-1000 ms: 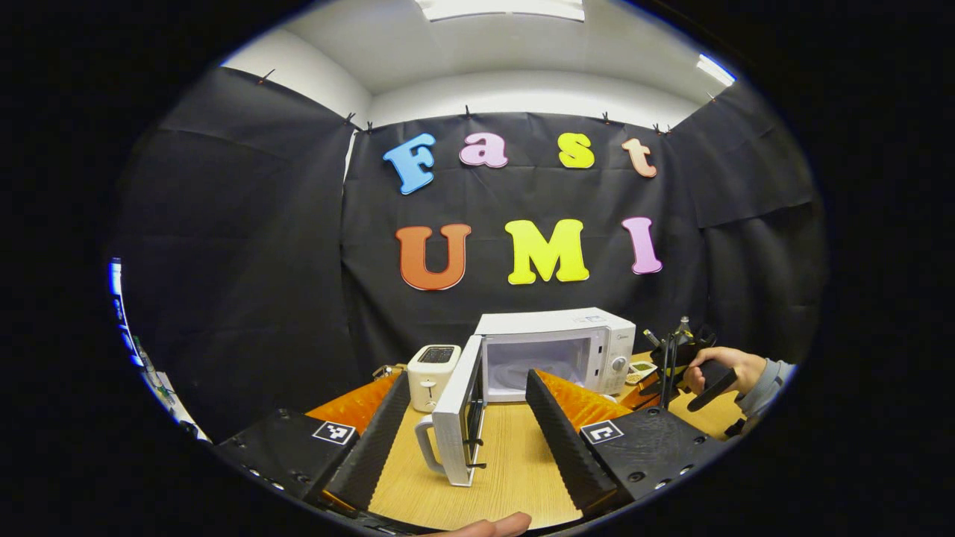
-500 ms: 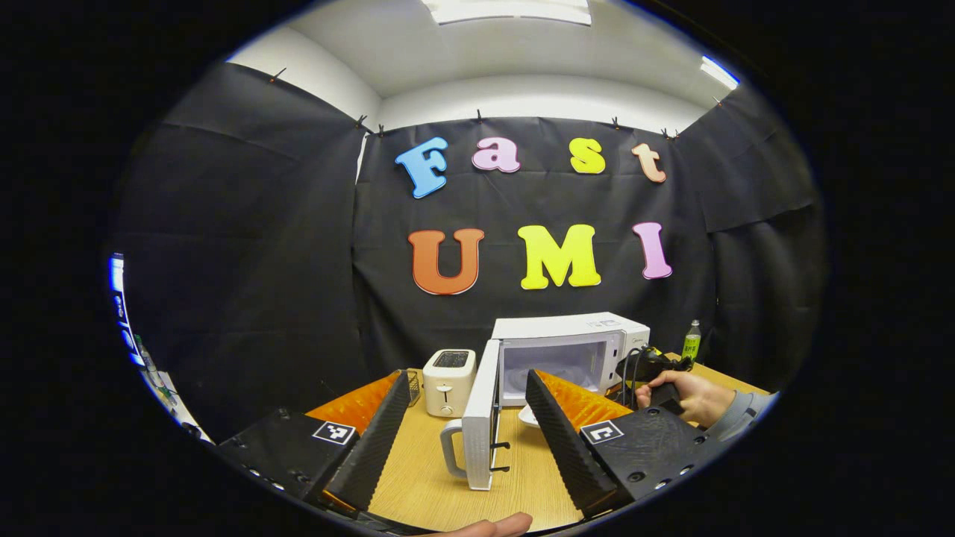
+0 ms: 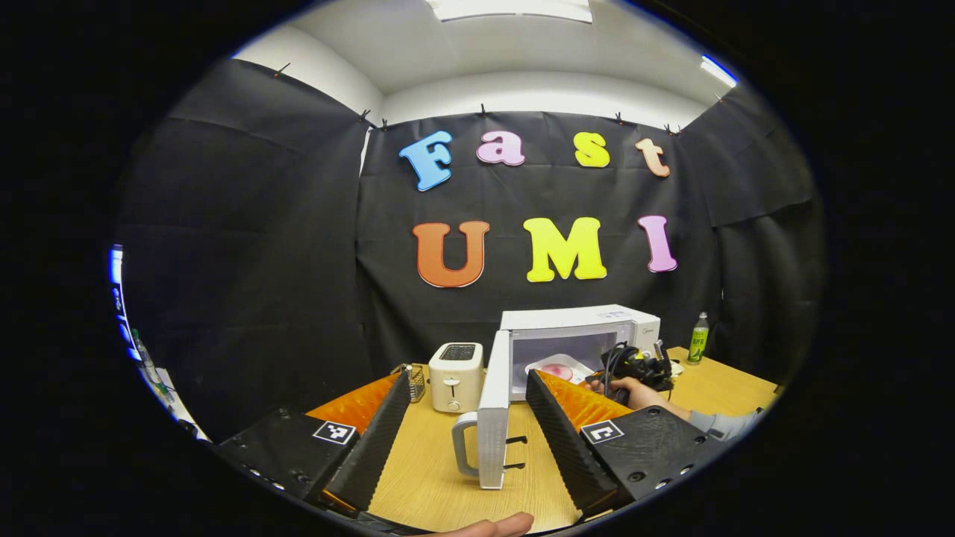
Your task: Open the microwave oven with the left hand, put the food in, and close the microwave oven.
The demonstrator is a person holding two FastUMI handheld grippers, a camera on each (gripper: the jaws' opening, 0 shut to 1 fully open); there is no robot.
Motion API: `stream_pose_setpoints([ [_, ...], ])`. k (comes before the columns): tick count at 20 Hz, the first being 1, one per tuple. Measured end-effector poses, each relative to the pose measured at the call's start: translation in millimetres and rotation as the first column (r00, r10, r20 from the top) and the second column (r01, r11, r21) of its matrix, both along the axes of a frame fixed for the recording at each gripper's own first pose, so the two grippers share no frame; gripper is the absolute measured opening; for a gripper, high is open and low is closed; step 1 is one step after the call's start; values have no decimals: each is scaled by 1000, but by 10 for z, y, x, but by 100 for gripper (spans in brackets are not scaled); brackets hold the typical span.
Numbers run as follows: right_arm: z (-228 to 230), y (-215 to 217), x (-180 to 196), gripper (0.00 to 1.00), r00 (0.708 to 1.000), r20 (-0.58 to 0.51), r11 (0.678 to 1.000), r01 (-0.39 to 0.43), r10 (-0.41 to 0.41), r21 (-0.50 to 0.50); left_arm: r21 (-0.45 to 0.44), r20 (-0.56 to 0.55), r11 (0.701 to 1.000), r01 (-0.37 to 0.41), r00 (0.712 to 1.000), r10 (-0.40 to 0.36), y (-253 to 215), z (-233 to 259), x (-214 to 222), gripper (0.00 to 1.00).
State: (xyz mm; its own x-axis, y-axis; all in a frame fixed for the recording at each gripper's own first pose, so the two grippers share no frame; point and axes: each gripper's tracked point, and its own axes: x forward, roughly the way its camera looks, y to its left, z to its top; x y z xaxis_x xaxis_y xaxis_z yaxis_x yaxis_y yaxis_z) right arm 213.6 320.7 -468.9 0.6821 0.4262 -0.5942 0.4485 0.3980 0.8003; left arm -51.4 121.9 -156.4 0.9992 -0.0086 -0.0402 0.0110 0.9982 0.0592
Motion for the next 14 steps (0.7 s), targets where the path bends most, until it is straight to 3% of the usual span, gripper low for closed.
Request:
stream_pose_setpoints([
  [2, -56, 23, 164, 0, 998, 24, 999, 50, -50, -21, -19, 3, 1000, 8, 1000, -8, 27, -15, 33, 93],
  [3, -69, 31, 226, 5, 997, 36, 997, 73, -72, -15, -27, 6, 1000, 9, 1000, -9, 45, -21, 55, 94],
  [9, -275, 28, 619, 6, 967, 66, 970, 245, -244, -4, -34, 12, 999, 24, 1000, -24, 66, -11, 134, 95],
  [14, -226, 61, 695, 9, 957, 116, 960, 273, -266, -56, -33, -20, 999, 29, 999, -30, 51, -168, 169, 95],
])
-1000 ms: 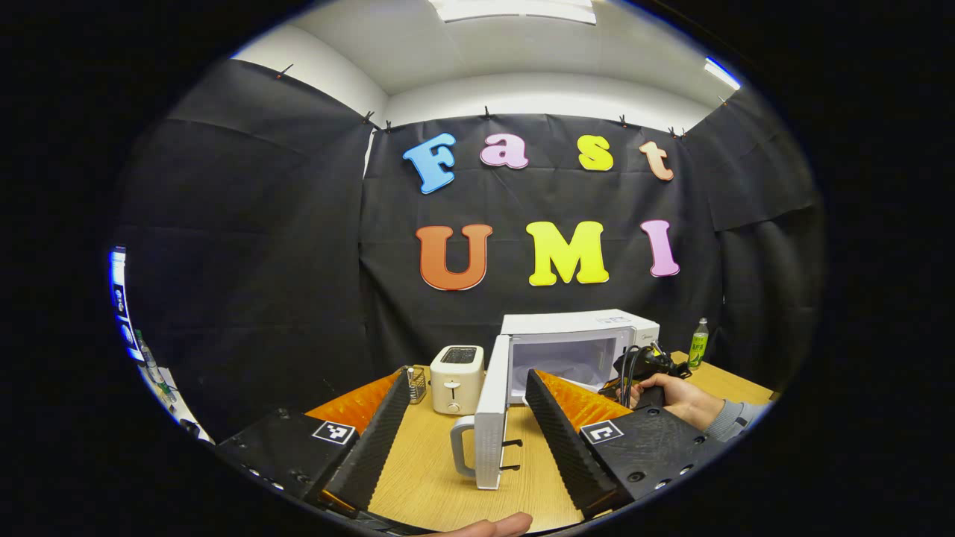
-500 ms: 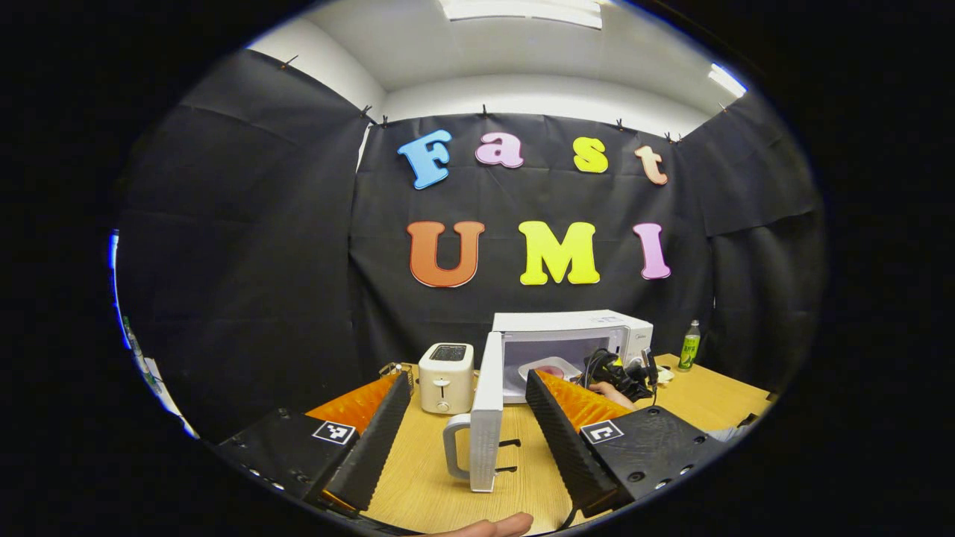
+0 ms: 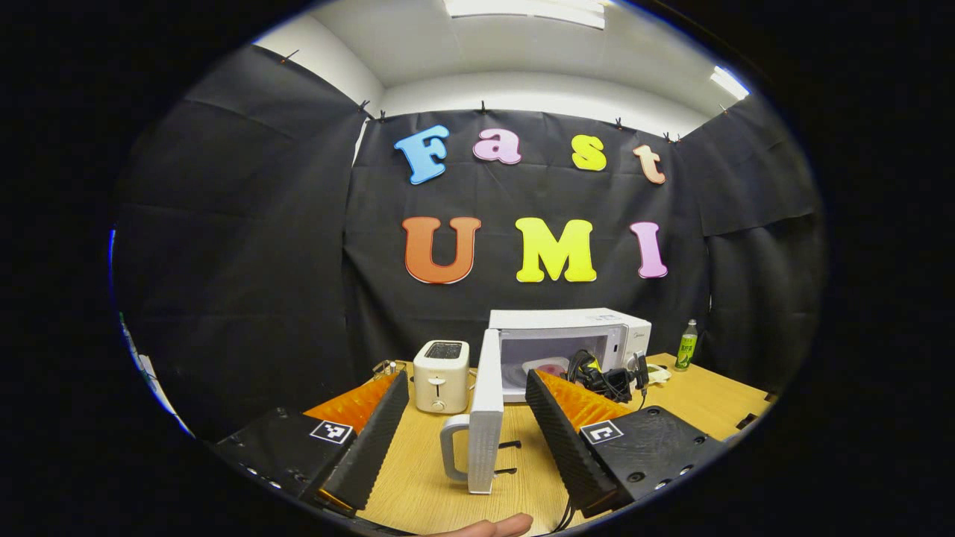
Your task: Open the microwave oven with the left hand, put the food in, and close the microwave oven.
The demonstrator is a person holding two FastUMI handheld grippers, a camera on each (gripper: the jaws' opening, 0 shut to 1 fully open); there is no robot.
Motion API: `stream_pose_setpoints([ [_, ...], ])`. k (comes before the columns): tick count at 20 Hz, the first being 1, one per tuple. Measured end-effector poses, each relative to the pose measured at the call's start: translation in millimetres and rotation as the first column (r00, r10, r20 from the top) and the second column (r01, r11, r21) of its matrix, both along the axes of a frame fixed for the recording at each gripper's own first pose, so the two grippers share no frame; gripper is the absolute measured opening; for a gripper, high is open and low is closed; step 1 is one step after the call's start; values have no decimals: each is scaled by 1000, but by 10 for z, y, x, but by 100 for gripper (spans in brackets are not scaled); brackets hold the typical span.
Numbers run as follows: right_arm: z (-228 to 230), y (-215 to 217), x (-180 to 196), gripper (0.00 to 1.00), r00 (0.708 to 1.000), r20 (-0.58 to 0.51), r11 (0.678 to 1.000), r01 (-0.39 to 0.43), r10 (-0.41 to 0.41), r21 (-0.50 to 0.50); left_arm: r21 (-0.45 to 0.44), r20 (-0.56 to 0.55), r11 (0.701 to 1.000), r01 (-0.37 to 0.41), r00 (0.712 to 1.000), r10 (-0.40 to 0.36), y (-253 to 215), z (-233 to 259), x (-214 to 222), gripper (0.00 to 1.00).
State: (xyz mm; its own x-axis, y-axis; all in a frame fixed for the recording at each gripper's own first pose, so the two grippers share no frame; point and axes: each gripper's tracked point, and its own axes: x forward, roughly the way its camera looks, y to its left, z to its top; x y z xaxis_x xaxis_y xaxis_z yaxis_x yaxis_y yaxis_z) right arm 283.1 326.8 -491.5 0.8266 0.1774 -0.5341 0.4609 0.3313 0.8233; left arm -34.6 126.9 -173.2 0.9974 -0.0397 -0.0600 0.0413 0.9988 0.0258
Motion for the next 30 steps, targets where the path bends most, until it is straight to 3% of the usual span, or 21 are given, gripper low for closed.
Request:
stream_pose_setpoints([
  [5, 17, 82, 35, 13, 999, 31, 996, -40, 43, -81, -3, -43, 1000, -6, 999, 6, -7, -165, 92, 95],
  [6, 31, 75, 56, 4, 998, 49, 992, -45, 51, -115, 0, -51, 1000, -9, 999, 9, 3, -184, 101, 95],
  [7, 42, 57, 84, 13, 996, 64, 989, -44, 54, -144, 3, -55, 1000, -11, 998, 11, 10, -195, 96, 95],
  [9, 97, 1, 176, 1, 992, 107, 973, -48, 74, -224, 3, -57, 1000, -9, 998, 9, -1, -206, 95, 95],
  [10, 147, -56, 250, 12, 988, 139, 961, -33, 73, -276, 3, -59, 1000, -9, 998, 9, -3, -215, 93, 95],
  [12, 187, -133, 363, 10, 980, 176, 927, -16, 88, -374, 2, -60, 1000, -20, 998, 21, 40, -230, 97, 95],
  [13, 181, -142, 410, 0, 977, 185, 913, -21, 105, -407, 1, -58, 1000, -21, 998, 21, 45, -217, 99, 95],
  [14, 182, -133, 436, 10, 973, 193, 898, -30, 127, -439, 1, -53, 1000, -19, 998, 19, 31, -218, 92, 95],
  [15, 169, -140, 457, 0, 969, 195, 876, -41, 152, -480, 4, -48, 1000, -20, 999, 20, 32, -210, 93, 95],
  [16, 162, -156, 483, 10, 964, 198, 847, -49, 179, -529, 8, -44, 1000, -21, 999, 21, 37, -205, 88, 95],
  [17, 144, -153, 501, 10, 956, 198, 808, -63, 218, -585, 12, -44, 1000, -17, 999, 18, 25, -208, 78, 95],
  [18, 134, -146, 491, 0, 945, 187, 758, -87, 268, -647, 15, -47, 1000, -17, 999, 17, 19, -219, 72, 95],
  [19, 151, -117, 485, 22, 928, 188, 714, -107, 322, -692, 18, -50, 1000, -14, 999, 15, 2, -232, 65, 95],
  [21, 149, -77, 470, 25, 902, 168, 635, -138, 398, -760, 13, -44, 1000, -1, 999, 2, -29, -207, 22, 95],
  [22, 135, -47, 424, 14, 887, 152, 602, -163, 437, -782, 8, -38, 1000, 0, 999, 0, -31, -186, -7, 95],
  [23, 150, -14, 376, 28, 870, 140, 578, -187, 473, -794, 1, -29, 1000, -1, 1000, 1, -20, -160, -16, 95],
  [24, 165, -17, 319, 21, 861, 121, 554, -204, 493, -807, -5, -19, 1000, -3, 1000, 3, -7, -122, -31, 95],
  [25, 161, -27, 254, 28, 850, 101, 528, -224, 516, -819, -11, -11, 1000, -7, 1000, 7, 17, -109, -69, 95],
  [28, 251, -25, 23, 96, 822, 69, 499, -274, 566, -822, -29, -3, 1000, 0, 1000, 0, 29, -66, -156, 95],
  [29, 291, -43, -75, 100, 810, 53, 485, -295, 583, -823, -31, 7, 999, -13, 1000, 13, 89, -39, -173, 95],
  [30, 362, -62, -178, 90, 802, 46, 475, -305, 595, -826, -28, 14, 999, -30, 999, 31, 154, -16, -196, 95],
])
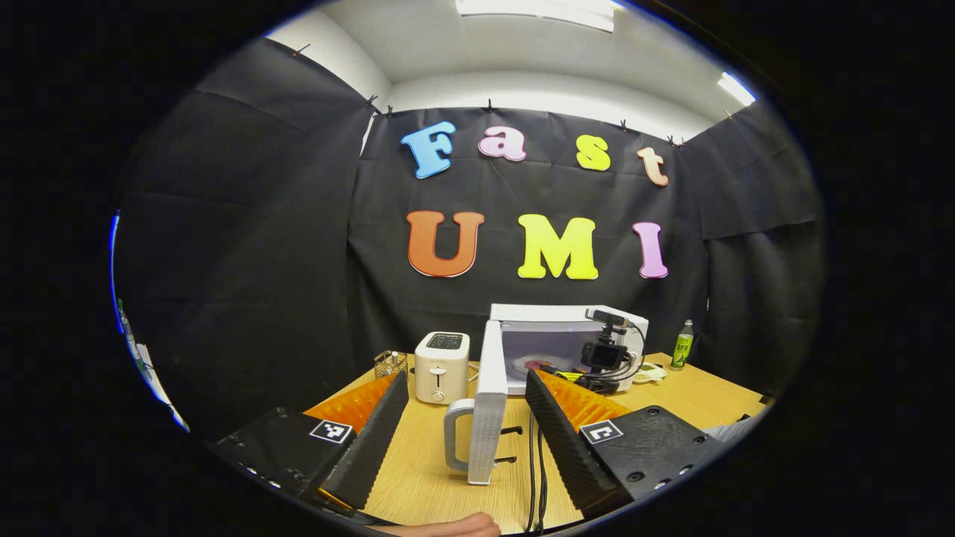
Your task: Open the microwave oven with the left hand, put the food in, and close the microwave oven.
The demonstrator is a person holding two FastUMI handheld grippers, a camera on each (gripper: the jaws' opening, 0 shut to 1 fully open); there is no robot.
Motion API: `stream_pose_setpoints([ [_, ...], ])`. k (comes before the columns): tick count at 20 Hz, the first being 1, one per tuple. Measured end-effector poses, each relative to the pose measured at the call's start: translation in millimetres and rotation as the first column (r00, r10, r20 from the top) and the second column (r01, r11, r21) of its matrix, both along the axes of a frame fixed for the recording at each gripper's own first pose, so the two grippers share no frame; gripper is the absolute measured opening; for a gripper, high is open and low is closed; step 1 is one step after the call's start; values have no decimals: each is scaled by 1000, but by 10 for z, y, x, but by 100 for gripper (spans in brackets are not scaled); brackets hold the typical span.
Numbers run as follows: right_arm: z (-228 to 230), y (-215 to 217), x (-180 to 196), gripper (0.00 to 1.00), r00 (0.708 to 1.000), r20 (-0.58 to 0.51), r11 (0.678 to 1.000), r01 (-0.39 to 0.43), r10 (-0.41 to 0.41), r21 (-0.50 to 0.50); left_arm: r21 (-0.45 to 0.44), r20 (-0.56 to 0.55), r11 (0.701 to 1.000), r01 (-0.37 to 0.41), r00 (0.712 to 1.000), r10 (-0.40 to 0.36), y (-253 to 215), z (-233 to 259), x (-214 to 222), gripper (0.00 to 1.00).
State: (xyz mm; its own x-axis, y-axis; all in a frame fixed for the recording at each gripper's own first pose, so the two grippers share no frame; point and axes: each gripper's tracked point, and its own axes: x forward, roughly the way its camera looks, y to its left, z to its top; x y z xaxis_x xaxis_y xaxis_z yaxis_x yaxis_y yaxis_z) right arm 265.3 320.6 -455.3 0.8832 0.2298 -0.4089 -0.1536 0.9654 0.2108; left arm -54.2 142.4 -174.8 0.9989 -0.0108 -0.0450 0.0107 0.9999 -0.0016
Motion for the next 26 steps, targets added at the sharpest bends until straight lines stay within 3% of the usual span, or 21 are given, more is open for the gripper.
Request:
stream_pose_setpoints([
  [1, 91, -37, -89, 91, 1000, 7, 1000, -15, 15, -9, 7, 5, 1000, -14, 1000, 14, 56, 18, -14, 94],
  [2, 191, -96, -190, 100, 1000, 16, 999, -24, 25, -20, 12, 11, 1000, -29, 1000, 29, 106, 24, -40, 95],
  [4, 440, -199, -414, 100, 998, 40, 998, -53, 54, -36, 16, 6, 999, -40, 999, 40, 160, 31, -99, 95],
  [5, 585, -267, -529, 91, 995, 61, 996, -73, 76, -59, 19, -2, 999, -37, 999, 37, 168, 20, -117, 94],
  [8, 1065, -532, -950, 91, 983, 131, 985, -111, 129, -133, 31, -7, 999, -32, 999, 32, 221, -1, -139, 94],
  [12, 1712, -898, -1557, 91, 959, 232, 974, -118, 163, -194, 32, -31, 998, -46, 998, 47, 362, -118, -121, 70],
  [13, 1845, -972, -1700, 100, 952, 254, 973, -123, 172, -197, 30, -33, 999, -43, 999, 44, 365, -139, -91, 49],
  [14, 1964, -1085, -1838, 92, 947, 272, 972, -119, 172, -201, 28, -24, 999, -34, 999, 35, 372, -120, -89, 57],
  [15, 2087, -1178, -1970, 100, 940, 291, 973, -120, 175, -199, 27, -9, 999, -24, 1000, 25, 363, -100, -75, 63],
  [16, 2159, -1226, -2140, 100, 937, 300, 973, -122, 178, -198, 29, 0, 999, -19, 1000, 19, 376, -104, -42, 48],
  [17, 2226, -1279, -2283, 92, 935, 303, 973, -130, 184, -190, 31, 3, 999, -25, 1000, 25, 414, -129, -5, 41],
  [18, 2262, -1331, -2404, 92, 936, 293, 972, -141, 193, -188, 31, 3, 999, -28, 1000, 28, 442, -175, 56, 22],
  [19, 2320, -1435, -2495, 92, 934, 301, 972, -138, 192, -191, 34, -8, 999, -36, 999, 36, 478, -230, 114, 18],
  [20, 2406, -1546, -2559, 100, 932, 310, 971, -132, 190, -197, 24, -34, 999, -21, 999, 22, 477, -330, 185, 13],
  [21, 2465, -1629, -2646, 100, 929, 316, 970, -132, 192, -202, 29, -58, 1000, -4, 998, 5, 474, -446, 205, 3],
  [22, 2529, -1698, -2717, 100, 926, 322, 969, -133, 196, -208, 41, -60, 999, 12, 998, -10, 475, -506, 274, 5],
  [23, 2568, -1766, -2785, 92, 925, 325, 967, -133, 200, -216, 58, -69, 998, 35, 997, -31, 444, -590, 329, 5],
  [24, 2624, -1844, -2839, 92, 922, 333, 966, -125, 197, -225, 72, -68, 996, 54, 997, -49, 420, -673, 403, 5],
  [25, 2662, -1916, -2879, 100, 921, 337, 965, -120, 195, -232, 88, -72, 995, 38, 997, -31, 473, -778, 632, 5],
  [26, 2680, -1965, -2927, 100, 921, 335, 965, -123, 199, -234, 67, -113, 997, 31, 993, -23, 522, -969, 631, 0],
])
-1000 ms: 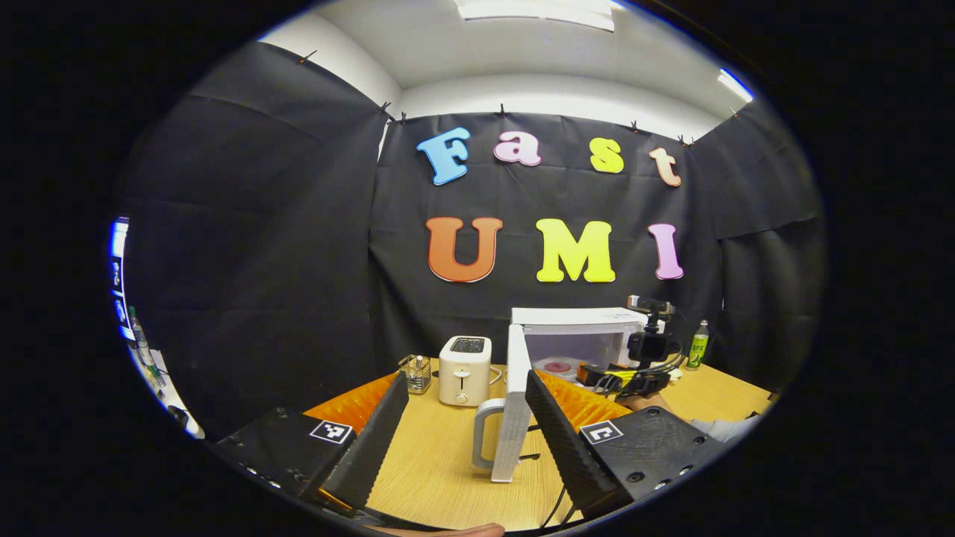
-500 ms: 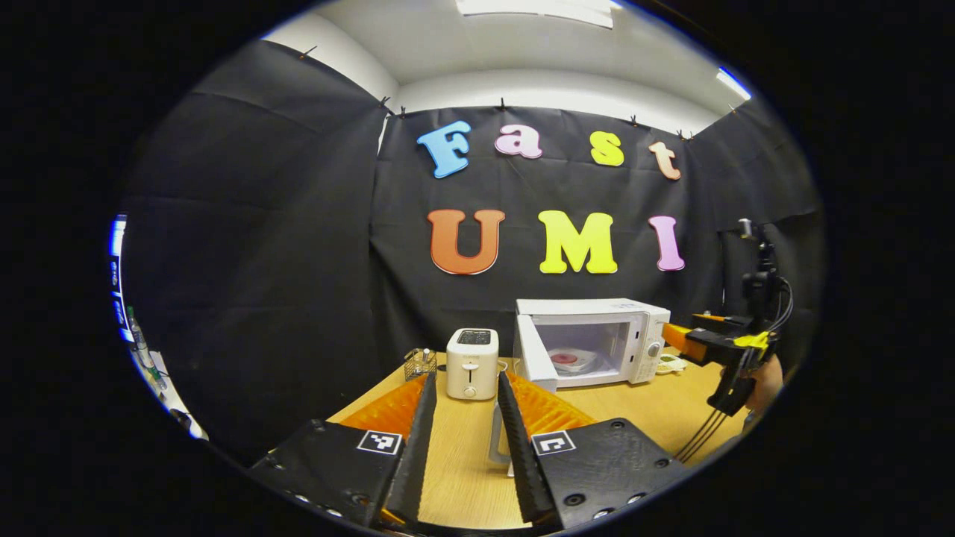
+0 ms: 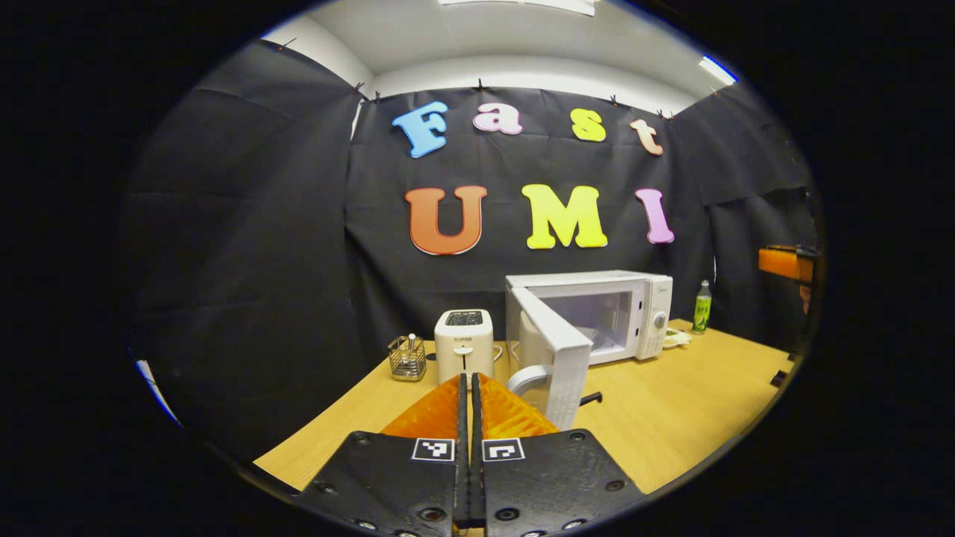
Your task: Open the microwave oven with the left hand, put the food in, and close the microwave oven.
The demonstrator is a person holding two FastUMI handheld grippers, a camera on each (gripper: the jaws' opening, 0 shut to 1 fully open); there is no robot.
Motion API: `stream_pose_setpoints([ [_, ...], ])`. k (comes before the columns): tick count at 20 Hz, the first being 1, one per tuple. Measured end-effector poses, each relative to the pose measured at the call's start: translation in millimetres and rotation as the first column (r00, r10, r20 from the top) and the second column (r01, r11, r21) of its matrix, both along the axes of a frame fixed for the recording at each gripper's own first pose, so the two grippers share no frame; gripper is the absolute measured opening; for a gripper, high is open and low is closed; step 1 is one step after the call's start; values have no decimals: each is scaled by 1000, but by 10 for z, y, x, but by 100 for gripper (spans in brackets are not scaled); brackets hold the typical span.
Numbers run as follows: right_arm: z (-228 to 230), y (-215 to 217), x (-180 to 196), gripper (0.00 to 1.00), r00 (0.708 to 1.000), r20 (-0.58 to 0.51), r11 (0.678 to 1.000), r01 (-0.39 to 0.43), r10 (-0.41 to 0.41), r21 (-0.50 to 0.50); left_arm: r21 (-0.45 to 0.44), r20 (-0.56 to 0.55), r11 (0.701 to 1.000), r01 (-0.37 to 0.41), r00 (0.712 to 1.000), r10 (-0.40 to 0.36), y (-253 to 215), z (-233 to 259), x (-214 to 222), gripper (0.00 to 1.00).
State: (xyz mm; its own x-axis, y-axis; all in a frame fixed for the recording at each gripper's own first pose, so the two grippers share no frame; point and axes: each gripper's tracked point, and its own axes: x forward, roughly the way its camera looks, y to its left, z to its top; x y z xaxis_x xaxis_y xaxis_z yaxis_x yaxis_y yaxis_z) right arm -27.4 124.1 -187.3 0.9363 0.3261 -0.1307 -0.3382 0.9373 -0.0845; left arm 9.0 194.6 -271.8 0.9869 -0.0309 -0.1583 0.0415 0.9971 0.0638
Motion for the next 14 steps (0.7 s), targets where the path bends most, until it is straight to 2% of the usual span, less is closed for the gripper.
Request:
stream_pose_setpoints([
  [1, 27, -35, -65, 92, 1000, 0, 1000, -7, 7, 5, -36, -33, 999, 18, 999, -19, -36, -121, 63, 0],
  [2, 58, -71, -102, 92, 1000, -2, 1000, -9, 9, 10, -63, -24, 997, 39, 999, -41, -84, -154, 128, 0],
  [4, 98, -160, -171, 92, 1000, -5, 1000, -13, 13, 18, -63, -44, 997, 46, 998, -49, -80, -296, 258, 0],
  [5, 99, -205, -194, 100, 1000, -9, 1000, -13, 13, 22, -64, -51, 996, 54, 997, -58, -59, -387, 314, 0],
  [6, 113, -256, -202, 100, 1000, -11, 1000, -9, 9, 26, -80, -63, 994, 79, 994, -84, -113, -456, 336, 0],
  [7, 128, -310, -222, 92, 1000, -12, 1000, -4, 4, 27, -89, -61, 991, 97, 993, -102, -160, -483, 347, 0],
  [8, 152, -373, -227, 100, 1000, -7, 1000, 8, -8, 30, -86, -68, 991, 104, 992, -110, -174, -538, 357, 0],
  [10, 209, -490, -235, 100, 999, 10, 999, 32, -33, 31, -63, -58, 991, 121, 991, -125, -226, -551, 368, 0],
  [13, 257, -570, -258, 100, 998, 37, 999, 47, -48, 20, -68, -15, 977, 200, 979, -202, -466, -455, 333, 0],
  [14, 241, -575, -269, 92, 998, 37, 999, 45, -45, 19, -80, -9, 969, 234, 972, -235, -556, -447, 326, 0],
])
